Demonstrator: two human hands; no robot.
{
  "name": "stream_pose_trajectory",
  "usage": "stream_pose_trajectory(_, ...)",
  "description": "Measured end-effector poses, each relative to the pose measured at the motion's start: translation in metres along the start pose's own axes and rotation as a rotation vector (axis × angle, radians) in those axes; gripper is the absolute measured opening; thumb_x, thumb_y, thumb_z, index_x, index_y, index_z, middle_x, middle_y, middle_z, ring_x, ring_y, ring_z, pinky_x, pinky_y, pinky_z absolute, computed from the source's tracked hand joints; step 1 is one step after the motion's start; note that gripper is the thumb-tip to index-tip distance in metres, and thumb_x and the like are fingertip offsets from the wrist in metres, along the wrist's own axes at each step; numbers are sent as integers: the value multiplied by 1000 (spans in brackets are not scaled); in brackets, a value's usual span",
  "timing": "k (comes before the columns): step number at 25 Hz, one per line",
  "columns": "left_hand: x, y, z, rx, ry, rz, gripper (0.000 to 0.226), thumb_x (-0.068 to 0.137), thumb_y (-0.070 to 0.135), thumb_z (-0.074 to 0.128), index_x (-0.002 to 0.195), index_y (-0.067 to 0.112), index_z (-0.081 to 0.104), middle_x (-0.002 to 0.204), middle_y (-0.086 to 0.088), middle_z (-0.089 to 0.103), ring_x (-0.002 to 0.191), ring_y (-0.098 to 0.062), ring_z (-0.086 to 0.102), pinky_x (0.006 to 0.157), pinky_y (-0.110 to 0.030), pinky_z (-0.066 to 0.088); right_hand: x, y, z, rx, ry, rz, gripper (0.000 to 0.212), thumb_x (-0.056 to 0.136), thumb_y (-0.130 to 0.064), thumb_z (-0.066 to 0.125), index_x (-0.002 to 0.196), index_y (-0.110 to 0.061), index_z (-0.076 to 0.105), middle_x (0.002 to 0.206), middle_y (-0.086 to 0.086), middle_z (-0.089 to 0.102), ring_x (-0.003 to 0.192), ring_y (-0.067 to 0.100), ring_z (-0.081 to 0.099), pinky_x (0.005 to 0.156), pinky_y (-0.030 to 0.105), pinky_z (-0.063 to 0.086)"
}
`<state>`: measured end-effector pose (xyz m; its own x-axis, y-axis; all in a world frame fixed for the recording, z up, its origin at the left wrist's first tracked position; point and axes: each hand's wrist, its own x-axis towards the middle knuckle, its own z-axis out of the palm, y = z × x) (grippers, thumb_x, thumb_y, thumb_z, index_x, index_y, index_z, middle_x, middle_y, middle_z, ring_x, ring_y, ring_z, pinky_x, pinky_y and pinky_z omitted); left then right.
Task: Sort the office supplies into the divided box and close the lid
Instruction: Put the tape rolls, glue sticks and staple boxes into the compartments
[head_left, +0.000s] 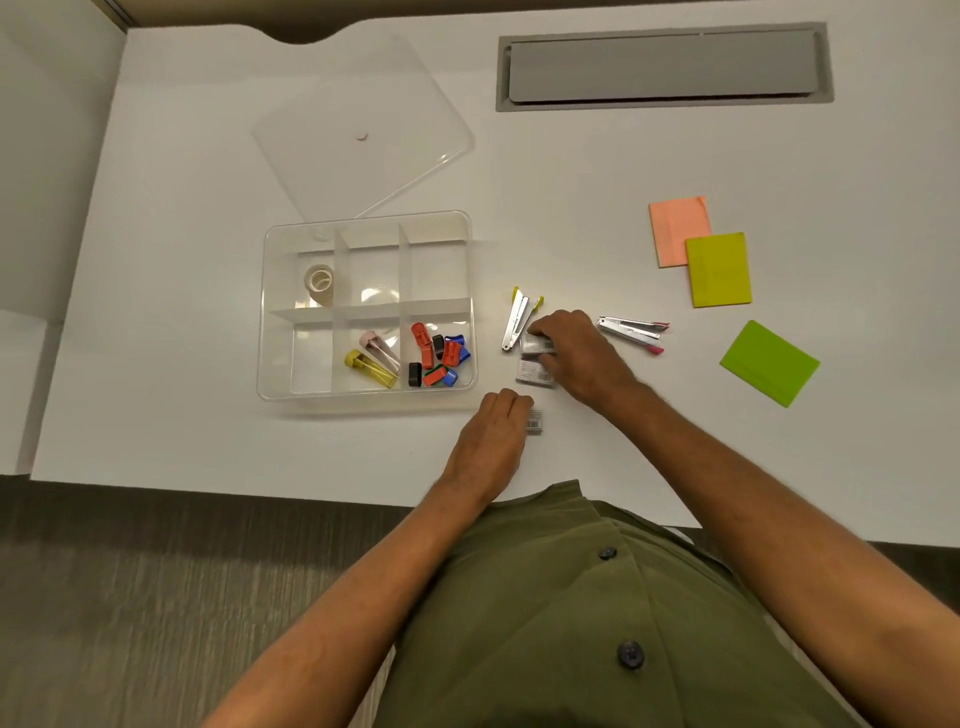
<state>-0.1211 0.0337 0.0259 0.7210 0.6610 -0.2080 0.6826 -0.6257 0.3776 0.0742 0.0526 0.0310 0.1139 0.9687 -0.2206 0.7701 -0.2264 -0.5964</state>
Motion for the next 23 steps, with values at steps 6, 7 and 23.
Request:
stream_pose_trajectory(6,1,-4,-10,-41,60,-28,41,87,12,74,125,7,60,120,-13,62,101,-24,59,76,-31,56,-2,15,2,-92,46,-10,19,90,-24,71,106,-15,65,102,7,59,98,27,52,75,43,48)
stream_pose_trajectory(7,5,-2,-12,-41,74,-10,41,87,12,75,125,7,61,120,-13,62,102,-25,60,77,-32,56,-6,19,3,-105,55,7,20,90,-23,71,107,-14,65,102,7,59,97,27,54,75,41,48)
stream_pose_trajectory(23,62,-3,-15,139,-93,138,43,87,7,72,128,8,57,124,-15,58,110,-28,56,81,-34,52,-88,40,1,-99,113,250,48,89,-17,73,133,-14,57,127,11,59,117,31,52,82,38,51)
